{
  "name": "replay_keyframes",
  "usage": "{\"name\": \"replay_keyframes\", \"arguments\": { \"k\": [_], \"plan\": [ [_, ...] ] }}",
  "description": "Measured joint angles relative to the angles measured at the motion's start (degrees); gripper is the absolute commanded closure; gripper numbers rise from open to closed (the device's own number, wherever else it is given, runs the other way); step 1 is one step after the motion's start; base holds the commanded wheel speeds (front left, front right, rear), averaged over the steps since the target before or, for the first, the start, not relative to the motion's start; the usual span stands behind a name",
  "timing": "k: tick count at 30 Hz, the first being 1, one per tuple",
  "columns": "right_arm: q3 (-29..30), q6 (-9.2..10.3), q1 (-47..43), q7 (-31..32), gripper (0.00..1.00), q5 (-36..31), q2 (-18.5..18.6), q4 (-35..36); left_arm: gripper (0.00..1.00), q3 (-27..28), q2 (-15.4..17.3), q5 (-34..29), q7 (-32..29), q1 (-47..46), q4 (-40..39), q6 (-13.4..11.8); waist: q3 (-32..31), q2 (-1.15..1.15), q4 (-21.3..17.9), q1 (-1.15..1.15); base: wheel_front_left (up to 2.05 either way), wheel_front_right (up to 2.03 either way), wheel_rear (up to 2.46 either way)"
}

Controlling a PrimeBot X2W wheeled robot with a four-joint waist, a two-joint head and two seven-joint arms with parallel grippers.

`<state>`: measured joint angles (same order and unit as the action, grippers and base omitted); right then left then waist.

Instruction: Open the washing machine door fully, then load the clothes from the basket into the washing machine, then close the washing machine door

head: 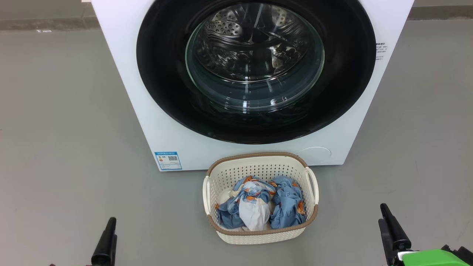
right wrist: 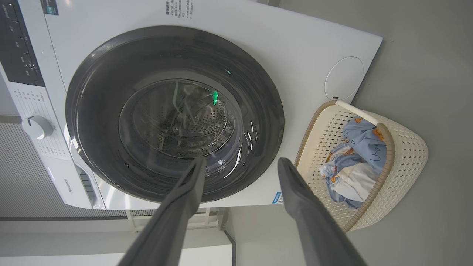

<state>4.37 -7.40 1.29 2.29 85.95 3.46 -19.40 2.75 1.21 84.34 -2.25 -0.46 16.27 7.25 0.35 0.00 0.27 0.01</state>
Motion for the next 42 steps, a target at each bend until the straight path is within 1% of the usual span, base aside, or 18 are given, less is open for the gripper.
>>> {"name": "replay_keyframes", "arguments": {
  "k": [4, 9, 23, 42],
  "plan": [
    [-0.2, 0.00, 0.1, -0.7, 0.00, -2.4, 0.4, -0.1, 0.00, -0.2, 0.2, -2.8, 0.7, 0.0, -0.7, 0.0, 0.1, 0.00, 0.0, 0.00, 0.00, 0.00, 0.00],
    [-0.5, 0.00, 0.3, -1.5, 0.00, -7.5, 0.6, -0.2, 0.00, -0.8, 0.2, -7.7, 1.4, 0.0, -1.4, 0.0, 0.2, 0.00, 0.1, 0.00, 0.00, 0.00, 0.00],
    [-2.0, 0.00, 1.1, -4.0, 0.00, -19.0, 1.8, -0.5, 0.00, -2.1, 0.7, -19.4, 3.8, 0.0, -2.0, 0.0, 0.3, 0.00, 0.3, 0.00, 0.00, 0.00, 0.00],
    [-3.8, 0.00, 1.4, -7.0, 0.00, -31.4, 2.8, -1.8, 0.00, -4.1, 1.2, -31.7, 6.9, 0.3, -3.3, 0.0, 0.2, 0.00, 0.4, -0.01, 0.00, 0.00, 0.00]
  ]
}}
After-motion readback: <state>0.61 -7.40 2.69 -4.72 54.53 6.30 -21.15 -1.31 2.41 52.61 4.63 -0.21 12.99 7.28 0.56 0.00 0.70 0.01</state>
